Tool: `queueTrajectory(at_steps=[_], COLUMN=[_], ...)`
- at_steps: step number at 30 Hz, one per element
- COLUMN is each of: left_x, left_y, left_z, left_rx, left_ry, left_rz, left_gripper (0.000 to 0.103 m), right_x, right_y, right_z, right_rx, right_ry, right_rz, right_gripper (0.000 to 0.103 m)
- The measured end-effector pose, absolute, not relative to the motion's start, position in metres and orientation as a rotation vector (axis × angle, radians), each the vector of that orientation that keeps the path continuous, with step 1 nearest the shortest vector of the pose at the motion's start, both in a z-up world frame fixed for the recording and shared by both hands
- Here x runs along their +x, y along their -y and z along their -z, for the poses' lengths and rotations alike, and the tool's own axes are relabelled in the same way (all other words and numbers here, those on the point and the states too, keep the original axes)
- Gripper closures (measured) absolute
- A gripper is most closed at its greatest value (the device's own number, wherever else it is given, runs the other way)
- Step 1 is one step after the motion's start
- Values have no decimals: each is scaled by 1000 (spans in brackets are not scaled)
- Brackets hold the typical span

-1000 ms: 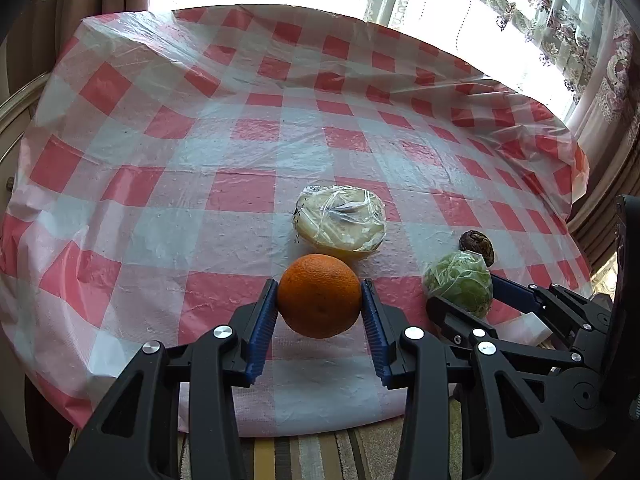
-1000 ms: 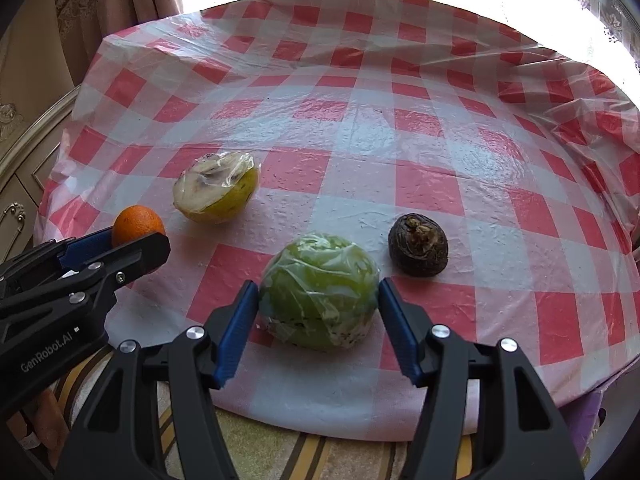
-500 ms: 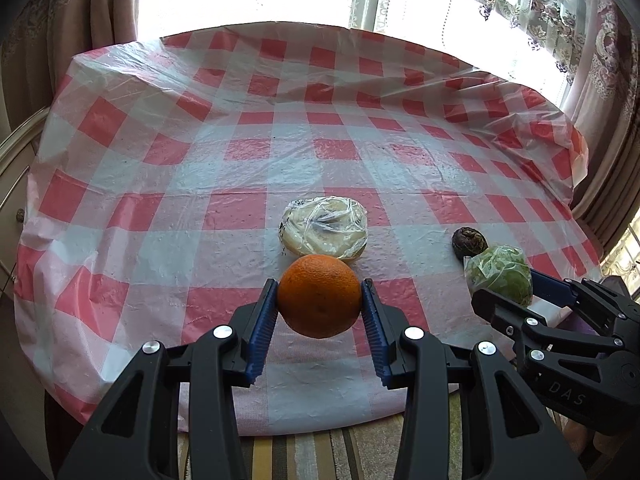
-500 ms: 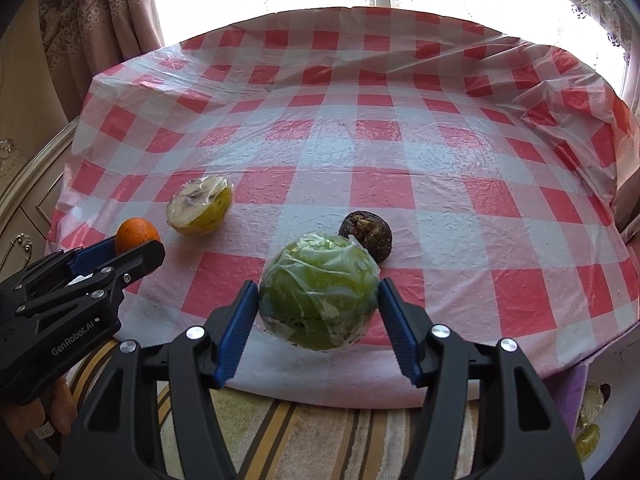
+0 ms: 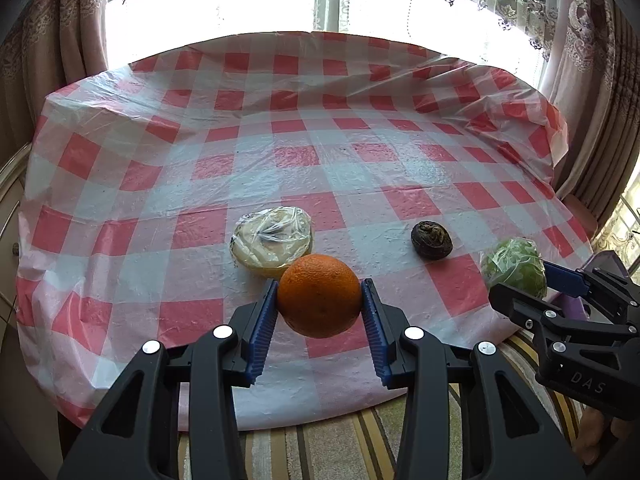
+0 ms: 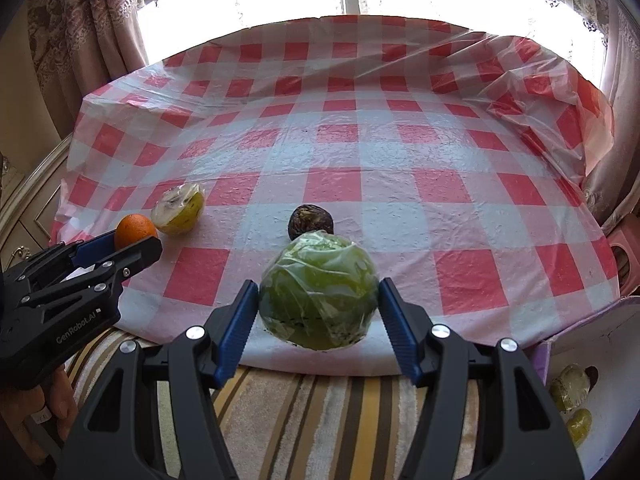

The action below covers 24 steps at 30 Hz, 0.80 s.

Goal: Organize fruits
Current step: 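Carry the orange and wrapped green cabbage over the white box with both grippers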

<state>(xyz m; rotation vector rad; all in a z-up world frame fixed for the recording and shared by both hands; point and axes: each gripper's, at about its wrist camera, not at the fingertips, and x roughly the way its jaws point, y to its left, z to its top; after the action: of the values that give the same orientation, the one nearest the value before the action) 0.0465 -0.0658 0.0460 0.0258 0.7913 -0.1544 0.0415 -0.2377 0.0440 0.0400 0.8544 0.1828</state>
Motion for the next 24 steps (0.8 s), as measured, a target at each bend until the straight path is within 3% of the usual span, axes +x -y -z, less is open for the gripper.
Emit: queueTrajectory(at_steps=[24], left_x=[41], left_y=[174], left_z=[-47], left_rx=[170], left_ry=[-799], left_rz=[359], left_gripper=[64], right_x=[-6], right_y=[377], right_z=[-46], right_rx=[121], right_ry=[-841], right_rz=[61], right_gripper=[41])
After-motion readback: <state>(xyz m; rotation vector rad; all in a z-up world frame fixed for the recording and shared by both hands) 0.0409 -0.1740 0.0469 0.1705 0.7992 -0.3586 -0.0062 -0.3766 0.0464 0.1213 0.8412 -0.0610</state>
